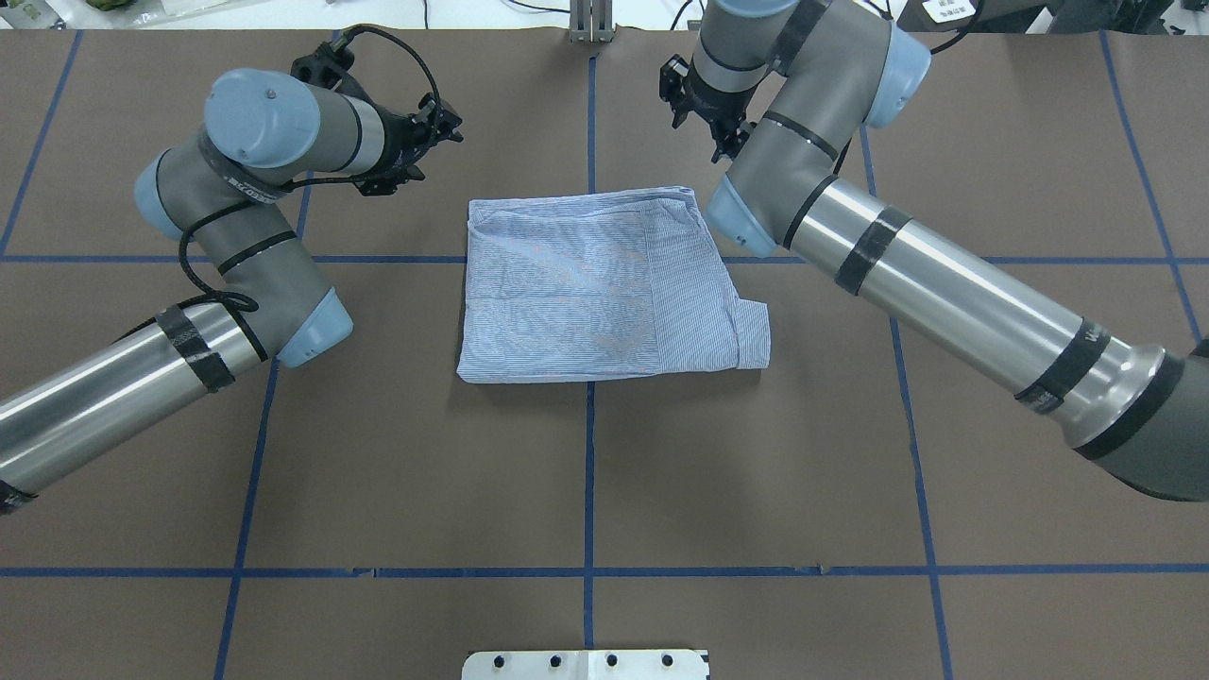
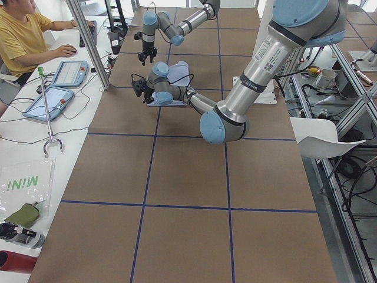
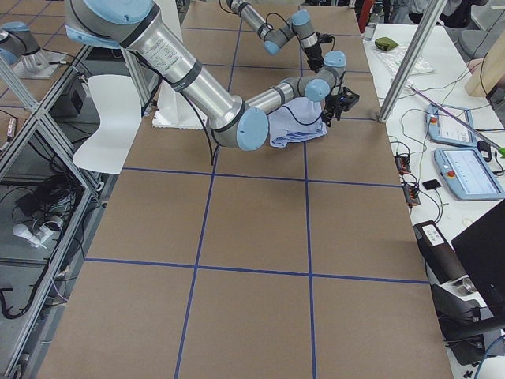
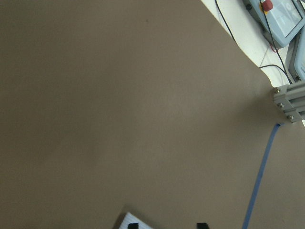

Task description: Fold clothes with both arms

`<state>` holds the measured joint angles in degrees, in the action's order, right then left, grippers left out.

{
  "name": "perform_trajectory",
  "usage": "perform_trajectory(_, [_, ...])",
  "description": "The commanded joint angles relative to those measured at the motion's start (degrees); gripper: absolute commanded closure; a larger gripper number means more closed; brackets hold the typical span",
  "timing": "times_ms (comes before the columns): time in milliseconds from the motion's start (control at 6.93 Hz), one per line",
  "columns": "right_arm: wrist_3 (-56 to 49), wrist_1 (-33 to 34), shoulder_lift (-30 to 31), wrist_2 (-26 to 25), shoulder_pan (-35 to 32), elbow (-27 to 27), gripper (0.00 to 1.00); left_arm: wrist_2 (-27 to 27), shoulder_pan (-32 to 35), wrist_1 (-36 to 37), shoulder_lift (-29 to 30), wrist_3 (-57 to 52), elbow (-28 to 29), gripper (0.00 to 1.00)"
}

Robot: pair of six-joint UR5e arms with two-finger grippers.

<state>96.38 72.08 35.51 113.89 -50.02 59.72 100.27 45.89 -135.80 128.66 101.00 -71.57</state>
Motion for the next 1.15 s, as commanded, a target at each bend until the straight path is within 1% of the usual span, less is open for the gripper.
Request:
perform_trajectory(0, [-5.6,0.0,1.5,2.6,-3.2,0.0,0.0,1.7,1.1,-0.2,-0.9,-1.9,-1.2,0.0])
perform_trajectory(144, [-10.3,0.1,6.2,3.9,-4.5,4.9,0.0,5.1,2.2,0.4,-3.8,-8.5,-4.9,0.0])
perform_trajectory(289, [-19.4,0.2,13.2,5.5,-7.0,10.2,0.0,7.8,4.6,0.5,-8.8,-17.2,-9.9,0.0])
perform_trajectory(433, [-28.2,0.4,18.8,6.2,-10.1,13.8,0.0,11.8,8.0,0.5,-14.0,-29.0,-14.0,0.0])
perform_trajectory(721, [-46.3,0.4,29.8,13.6,-19.7,20.7,0.0,15.4,14.0,0.6,-26.3,-50.7,-20.9,0.0])
perform_trajectory(866, [-54.7,0.5,35.8,17.6,-24.5,23.8,0.0,21.8,19.9,0.7,-31.2,-61.9,-22.3,0.0])
perform_trajectory(1010, [-63.2,0.5,40.7,20.2,-28.8,25.2,0.0,28.0,26.1,1.8,-35.4,-71.8,-23.0,0.0])
